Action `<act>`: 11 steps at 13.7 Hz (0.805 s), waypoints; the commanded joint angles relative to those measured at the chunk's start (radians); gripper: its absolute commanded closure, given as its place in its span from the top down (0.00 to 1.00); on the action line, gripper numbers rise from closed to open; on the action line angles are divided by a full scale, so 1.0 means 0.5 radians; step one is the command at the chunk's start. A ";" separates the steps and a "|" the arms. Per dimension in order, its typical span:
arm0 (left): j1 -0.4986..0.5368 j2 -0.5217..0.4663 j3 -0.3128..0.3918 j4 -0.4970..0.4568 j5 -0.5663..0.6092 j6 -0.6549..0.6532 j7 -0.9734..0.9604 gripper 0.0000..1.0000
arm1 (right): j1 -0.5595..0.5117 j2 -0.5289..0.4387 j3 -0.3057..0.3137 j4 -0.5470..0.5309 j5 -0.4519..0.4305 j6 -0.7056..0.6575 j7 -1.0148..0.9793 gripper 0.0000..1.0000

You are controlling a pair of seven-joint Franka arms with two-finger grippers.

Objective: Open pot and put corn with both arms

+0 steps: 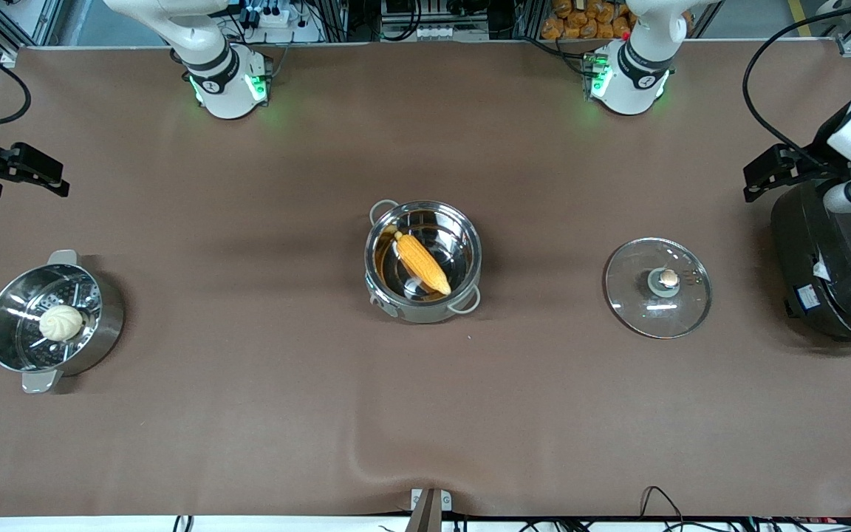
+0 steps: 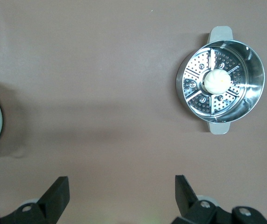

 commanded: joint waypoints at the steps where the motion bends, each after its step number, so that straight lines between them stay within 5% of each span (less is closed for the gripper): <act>1: 0.015 -0.059 -0.022 -0.016 -0.046 -0.041 -0.254 1.00 | -0.052 -0.029 0.028 -0.003 0.044 -0.005 -0.036 1.00; 11: 0.028 -0.035 0.002 0.012 -0.012 -0.044 -0.074 1.00 | -0.046 -0.032 0.028 -0.006 0.074 -0.017 -0.039 1.00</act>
